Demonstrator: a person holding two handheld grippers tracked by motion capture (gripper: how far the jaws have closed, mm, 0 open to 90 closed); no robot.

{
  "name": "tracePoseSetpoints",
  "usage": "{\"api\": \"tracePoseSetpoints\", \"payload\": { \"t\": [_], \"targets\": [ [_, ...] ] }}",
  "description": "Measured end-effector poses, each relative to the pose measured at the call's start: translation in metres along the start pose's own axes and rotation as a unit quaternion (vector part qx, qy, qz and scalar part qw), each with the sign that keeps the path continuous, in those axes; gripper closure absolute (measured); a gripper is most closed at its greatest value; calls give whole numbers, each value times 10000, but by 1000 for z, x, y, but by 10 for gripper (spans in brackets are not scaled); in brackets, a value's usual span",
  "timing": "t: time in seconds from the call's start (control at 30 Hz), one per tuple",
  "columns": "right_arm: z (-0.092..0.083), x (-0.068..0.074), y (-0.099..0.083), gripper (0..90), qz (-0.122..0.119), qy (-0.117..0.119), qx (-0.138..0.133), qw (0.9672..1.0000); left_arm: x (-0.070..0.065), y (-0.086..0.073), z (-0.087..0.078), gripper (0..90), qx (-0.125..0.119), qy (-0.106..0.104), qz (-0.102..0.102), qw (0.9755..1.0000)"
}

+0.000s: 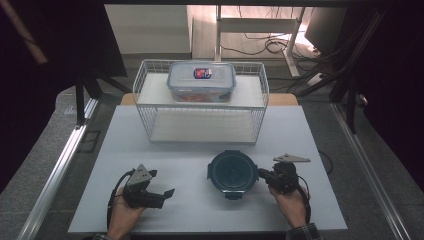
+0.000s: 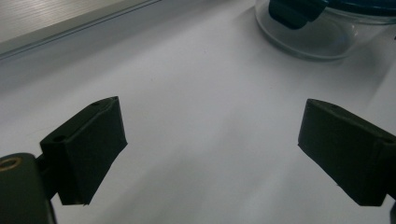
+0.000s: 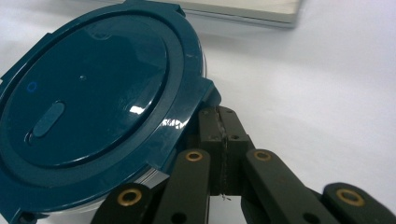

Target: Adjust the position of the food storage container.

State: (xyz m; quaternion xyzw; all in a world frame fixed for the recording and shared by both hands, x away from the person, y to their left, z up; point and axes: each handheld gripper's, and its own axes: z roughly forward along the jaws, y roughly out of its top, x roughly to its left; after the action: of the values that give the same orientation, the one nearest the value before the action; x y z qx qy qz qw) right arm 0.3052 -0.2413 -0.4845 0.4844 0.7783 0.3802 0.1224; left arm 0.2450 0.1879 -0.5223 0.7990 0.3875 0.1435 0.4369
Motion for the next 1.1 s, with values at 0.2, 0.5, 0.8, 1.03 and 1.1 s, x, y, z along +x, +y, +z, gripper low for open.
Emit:
{"api": "tracePoseSetpoints", "payload": {
  "t": [0.2,0.5,0.8,1.03,1.1],
  "targets": [
    [11,16,4,898,-93,216,56,9997,1,0,0,70,-5,8,-25,10000],
    [27,40,9,897,-264,446,103,9986,1,0,-1,70,1,2,-32,10000],
    [34,53,12,895,-610,719,61,9955,2,-1,-2,70,57,-42,-96,9999],
    [18,49,10,742,-1127,504,-221,9921,2,-1,-6,69,8,-66,-172,9998],
    [13,45,7,670,-1216,435,-262,9913,1,0,-7,68,9,-62,-149,9999]
  ]
}}
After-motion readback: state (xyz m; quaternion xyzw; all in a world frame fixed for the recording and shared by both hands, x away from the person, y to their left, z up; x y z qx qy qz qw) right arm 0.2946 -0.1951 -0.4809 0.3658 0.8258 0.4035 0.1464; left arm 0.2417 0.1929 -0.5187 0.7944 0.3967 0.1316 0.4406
